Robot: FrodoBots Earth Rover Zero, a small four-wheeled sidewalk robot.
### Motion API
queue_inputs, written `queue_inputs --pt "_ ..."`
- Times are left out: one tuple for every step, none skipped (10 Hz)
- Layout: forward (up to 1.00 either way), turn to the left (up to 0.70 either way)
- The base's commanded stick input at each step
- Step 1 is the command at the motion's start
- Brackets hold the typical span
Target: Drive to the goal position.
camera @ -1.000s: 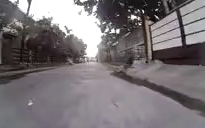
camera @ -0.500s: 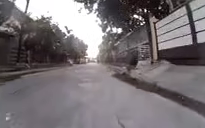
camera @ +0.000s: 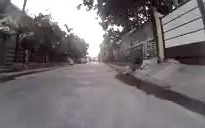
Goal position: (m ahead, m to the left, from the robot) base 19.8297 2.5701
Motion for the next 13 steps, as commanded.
queue_inputs --pt "1.0 0.0" --pt "1.0 0.0" --pt "1.0 0.0" --pt "1.0 0.0" --pt "1.0 0.0" --pt "1.0 0.0" --pt "1.0 0.0" --pt "1.0 0.0" --pt "1.0 0.0" --pt "1.0 0.0" --pt "1.0 0.0" --pt "1.0 0.0" --pt "1.0 0.0"
